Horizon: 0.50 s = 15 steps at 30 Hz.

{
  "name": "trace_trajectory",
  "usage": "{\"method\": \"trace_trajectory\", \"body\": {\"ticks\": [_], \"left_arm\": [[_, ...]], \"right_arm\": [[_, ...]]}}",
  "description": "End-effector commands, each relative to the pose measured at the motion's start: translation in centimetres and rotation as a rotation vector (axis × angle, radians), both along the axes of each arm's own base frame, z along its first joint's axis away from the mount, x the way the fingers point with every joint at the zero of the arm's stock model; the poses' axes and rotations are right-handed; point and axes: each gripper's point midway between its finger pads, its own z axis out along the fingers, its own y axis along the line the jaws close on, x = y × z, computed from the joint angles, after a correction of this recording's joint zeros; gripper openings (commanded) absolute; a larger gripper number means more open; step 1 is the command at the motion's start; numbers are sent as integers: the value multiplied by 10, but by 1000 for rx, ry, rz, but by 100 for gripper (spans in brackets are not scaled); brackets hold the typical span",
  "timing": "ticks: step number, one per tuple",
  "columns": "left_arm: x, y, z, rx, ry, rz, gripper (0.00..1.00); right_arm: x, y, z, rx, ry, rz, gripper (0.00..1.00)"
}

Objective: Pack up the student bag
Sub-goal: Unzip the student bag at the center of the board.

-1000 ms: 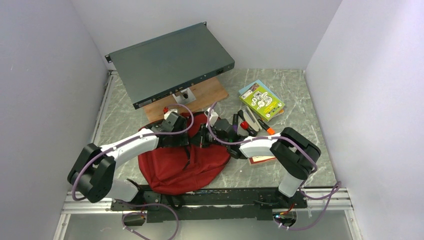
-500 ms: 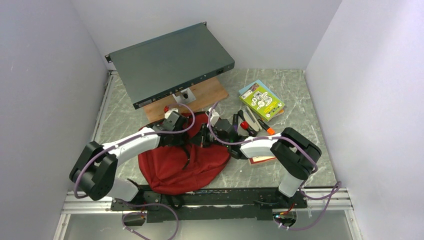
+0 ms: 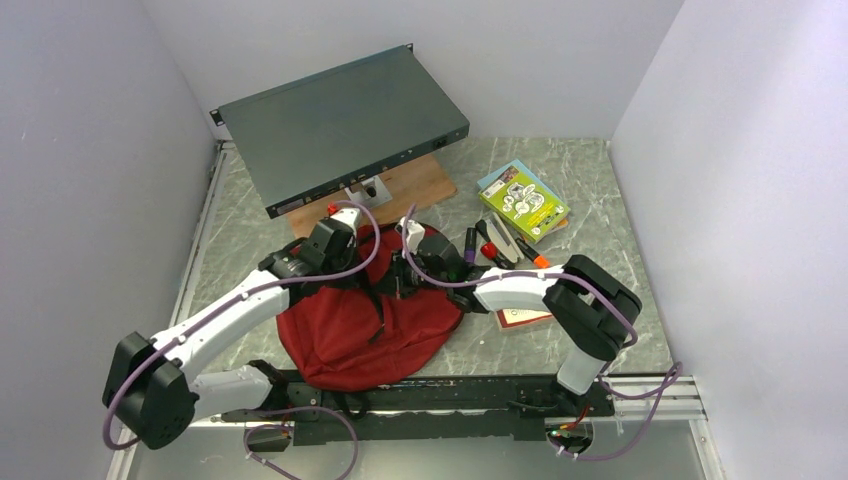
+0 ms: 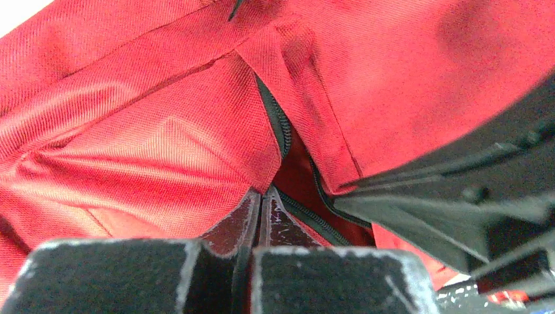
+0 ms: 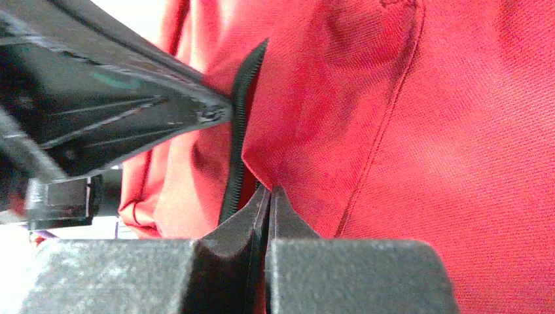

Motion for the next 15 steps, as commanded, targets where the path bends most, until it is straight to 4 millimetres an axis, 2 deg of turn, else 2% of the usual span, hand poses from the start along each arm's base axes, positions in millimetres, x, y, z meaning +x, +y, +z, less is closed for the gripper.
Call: {"method": "trace_trajectory", "body": {"ticks": [1,6,10,12,15], "left_arm": [[-10,-6,22,-12,-32,-138,0],[-6,3,46,24,-84,-135,0],[-10,-2,66,10,-107,-198,0],[-8,1,67,31,-131,-214,0],[-7,6,58,64,-136,-211,0]], "right_arm": [[8,4,9,-48,-33,14,0],[16,-1,6,-109,-49,-17,0],[21,-5,2,-149,-47,-33,0],[22,-5,3,-146,-51,-35,1],[26,-6,8,-164,-64,-48,5]]}}
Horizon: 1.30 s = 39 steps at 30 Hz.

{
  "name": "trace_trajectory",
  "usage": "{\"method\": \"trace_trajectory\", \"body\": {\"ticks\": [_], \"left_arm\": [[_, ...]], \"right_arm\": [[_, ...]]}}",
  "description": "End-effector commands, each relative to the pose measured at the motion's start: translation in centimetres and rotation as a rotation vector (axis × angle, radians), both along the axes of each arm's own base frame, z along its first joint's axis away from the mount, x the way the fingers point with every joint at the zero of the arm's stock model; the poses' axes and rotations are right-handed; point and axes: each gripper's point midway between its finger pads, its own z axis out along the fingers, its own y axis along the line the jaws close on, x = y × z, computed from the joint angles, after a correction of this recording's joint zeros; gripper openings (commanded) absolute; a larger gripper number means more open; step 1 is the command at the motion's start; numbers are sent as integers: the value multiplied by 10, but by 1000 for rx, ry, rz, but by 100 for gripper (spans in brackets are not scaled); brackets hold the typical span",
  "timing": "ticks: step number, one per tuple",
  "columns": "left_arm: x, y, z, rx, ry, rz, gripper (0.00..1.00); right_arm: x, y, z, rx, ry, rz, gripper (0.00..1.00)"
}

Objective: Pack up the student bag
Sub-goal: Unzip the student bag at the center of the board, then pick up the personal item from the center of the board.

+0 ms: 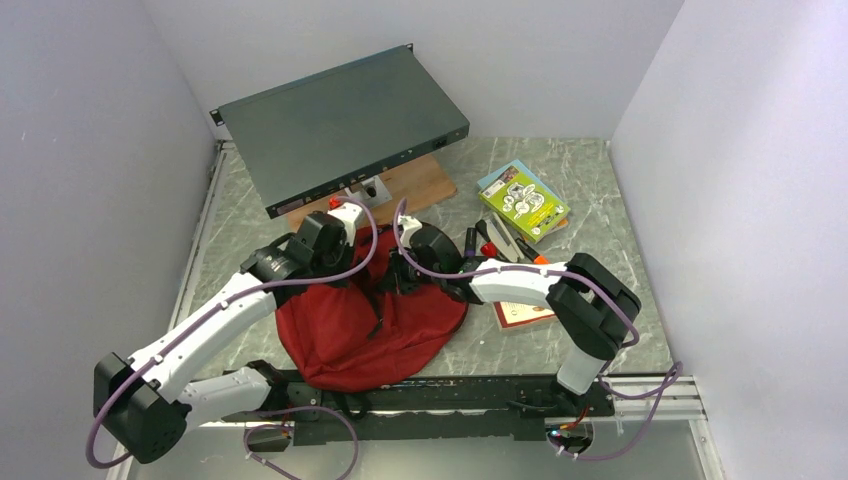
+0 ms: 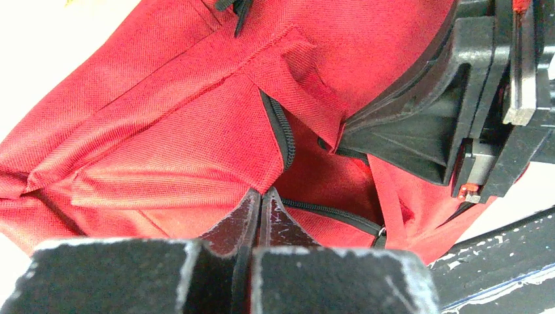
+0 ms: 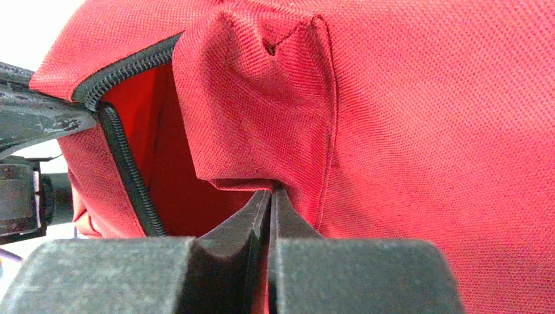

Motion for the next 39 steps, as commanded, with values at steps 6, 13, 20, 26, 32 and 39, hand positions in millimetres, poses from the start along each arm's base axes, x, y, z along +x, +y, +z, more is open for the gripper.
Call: {"method": "trace_trajectory", "body": {"ticks": [6,13,20,26,32,39], "left_arm": [[6,-1,4,32,-51,-61,0],[13,4,2,74,-53,-67,0],[15,3,1,52,-32,-67,0],[13,7,2,55,-38,-58,0],[12,5,2,49,-37,-63,0],[11,6,1,49,-31,-61,0]], "right_arm": [[19,-13,65,-19,-156,-45,25],[50,-77,100,-92,-260,-258,43],[91,-176,72,-238,-182,-611,44],[90,-240,45,-548,-214,-672,51],[76,-264,21,-643,-131,-740,61],[73,-272,-9,-650,-50,-810,66]]}}
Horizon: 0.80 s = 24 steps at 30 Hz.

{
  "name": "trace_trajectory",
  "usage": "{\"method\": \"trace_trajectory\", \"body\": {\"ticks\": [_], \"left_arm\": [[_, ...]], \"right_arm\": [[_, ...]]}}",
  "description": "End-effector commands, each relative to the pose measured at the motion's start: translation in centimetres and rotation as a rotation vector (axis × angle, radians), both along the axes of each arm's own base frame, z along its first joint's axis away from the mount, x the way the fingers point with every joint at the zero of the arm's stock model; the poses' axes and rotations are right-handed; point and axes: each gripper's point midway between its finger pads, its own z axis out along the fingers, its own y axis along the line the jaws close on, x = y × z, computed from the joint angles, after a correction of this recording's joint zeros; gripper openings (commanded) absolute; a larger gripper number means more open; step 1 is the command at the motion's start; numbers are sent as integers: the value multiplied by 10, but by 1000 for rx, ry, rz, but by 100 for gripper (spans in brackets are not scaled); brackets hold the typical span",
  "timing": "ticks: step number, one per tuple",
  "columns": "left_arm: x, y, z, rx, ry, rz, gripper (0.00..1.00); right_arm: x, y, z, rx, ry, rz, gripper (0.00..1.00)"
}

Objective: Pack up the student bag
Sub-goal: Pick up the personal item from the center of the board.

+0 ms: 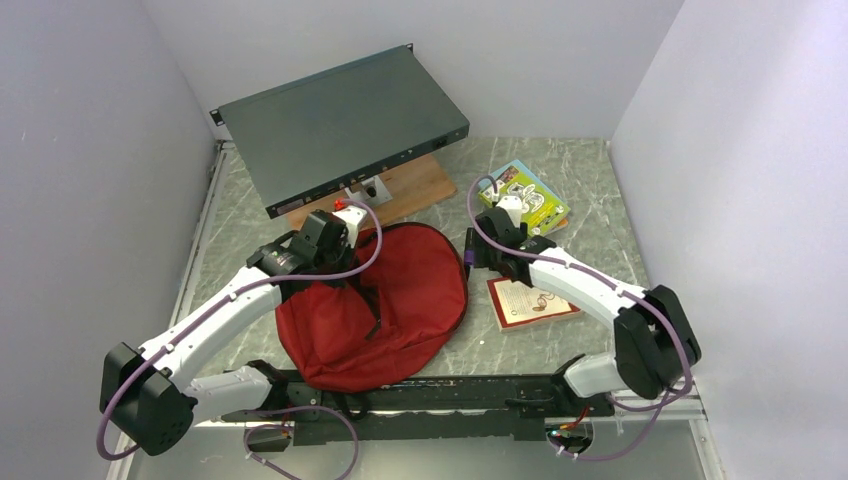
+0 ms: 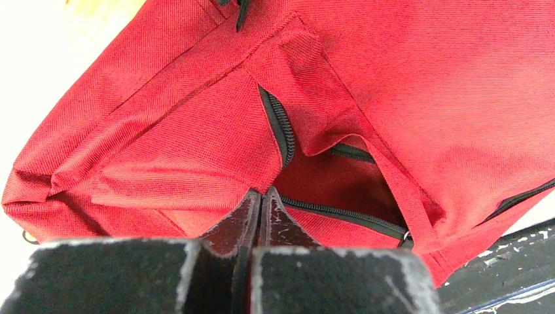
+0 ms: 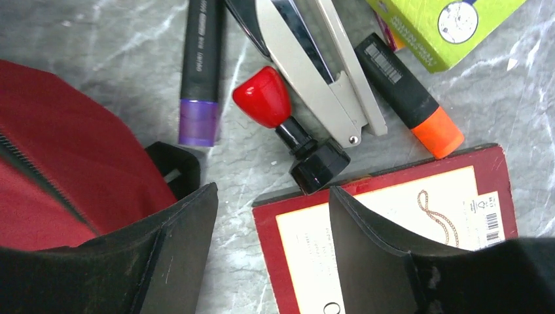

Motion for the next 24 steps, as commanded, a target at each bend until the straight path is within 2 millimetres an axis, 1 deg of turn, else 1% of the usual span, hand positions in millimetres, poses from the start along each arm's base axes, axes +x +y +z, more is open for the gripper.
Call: {"method": "trace_trajectory", "body": {"ticks": [1,7,10,16,24], "left_arm": [[6,-4,18,-34,-53,-9,0],[5,-4,18,-37,-53,-9,0],[5,-5,18,-41,-50,-15,0],[5,-7,17,-46,-42,-22,0],[4,-7,17,-47,-42,-24,0]], "right_arm": [[3,-13,-19,-21,26,-94,65],[8,-22,-33,-21,28,-153,61],[7,-26,-39,-9,27,-178,55],[9,-26,-45,24,25,-194,43],[15,-30,-49,66,4,-230,41]]}}
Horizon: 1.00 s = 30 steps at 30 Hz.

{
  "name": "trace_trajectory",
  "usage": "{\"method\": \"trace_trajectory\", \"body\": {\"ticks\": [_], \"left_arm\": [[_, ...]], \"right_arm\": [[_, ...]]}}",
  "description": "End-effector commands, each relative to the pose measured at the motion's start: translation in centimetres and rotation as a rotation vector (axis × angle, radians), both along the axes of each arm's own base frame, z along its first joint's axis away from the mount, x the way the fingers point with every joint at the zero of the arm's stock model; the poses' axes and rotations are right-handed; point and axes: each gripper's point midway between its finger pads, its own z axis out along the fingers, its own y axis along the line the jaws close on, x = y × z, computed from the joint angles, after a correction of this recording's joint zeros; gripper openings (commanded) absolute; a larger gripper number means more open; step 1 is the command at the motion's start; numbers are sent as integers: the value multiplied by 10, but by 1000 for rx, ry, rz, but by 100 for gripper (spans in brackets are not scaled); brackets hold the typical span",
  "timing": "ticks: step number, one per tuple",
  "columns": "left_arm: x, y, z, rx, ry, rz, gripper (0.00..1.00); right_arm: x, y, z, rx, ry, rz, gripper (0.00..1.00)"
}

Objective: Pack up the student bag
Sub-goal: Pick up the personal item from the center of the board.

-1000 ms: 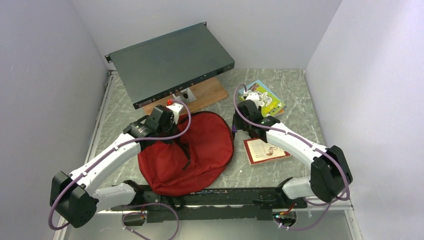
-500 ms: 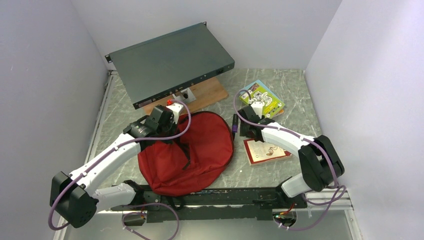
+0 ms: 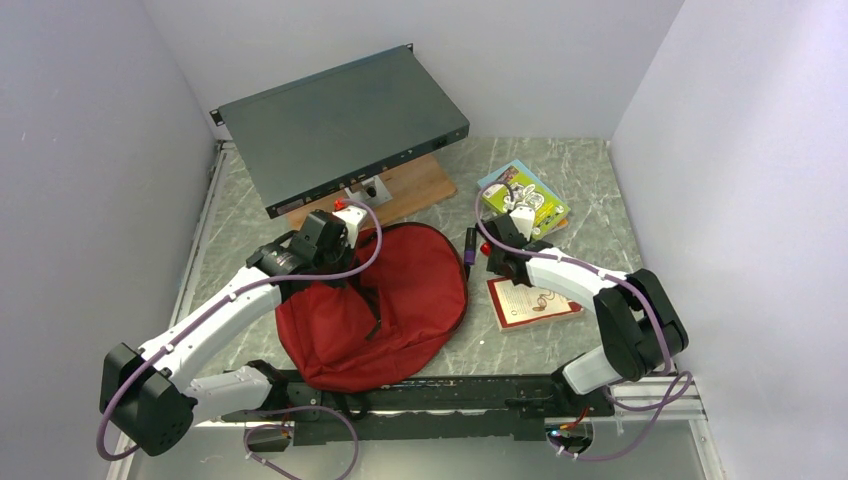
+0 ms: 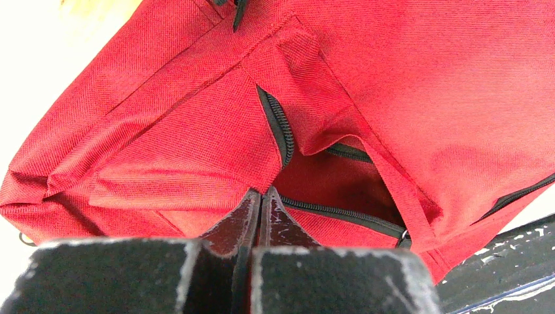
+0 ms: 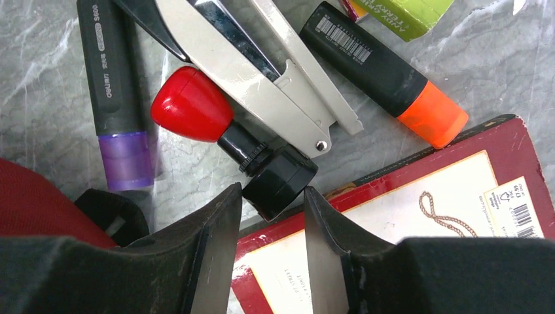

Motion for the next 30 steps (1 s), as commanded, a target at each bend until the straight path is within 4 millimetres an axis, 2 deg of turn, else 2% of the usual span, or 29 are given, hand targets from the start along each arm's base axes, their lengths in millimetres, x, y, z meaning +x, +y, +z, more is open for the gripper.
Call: {"method": "trace_trajectory", "body": {"ticks": [1,4,8,16,22,26,30], "left_arm": [[5,-6,16,-40,-46,-17,0],[5,-6,16,-41,-45,-18,0],[5,-7,17,-45,-43,-23,0],[5,-7,16,-46,-42,-25,0],[4,-8,16,-47,-40,-27,0],[4,-8,16,-47,-40,-27,0],[4,-8,16,-48,-39,-29,0]], "right_arm": [[11,0,2,46,-55,-41,41],[14,-3,2,53,-63,-53,38],[16,-2,2,80,-74,-55,27],[16,-5,2,120,-101,-77,20],[17,-7,7,176,-139,-99,12],[18,-8,14,228,-187,-105,1],[19,-10,20,279,-230,-106,0]]}}
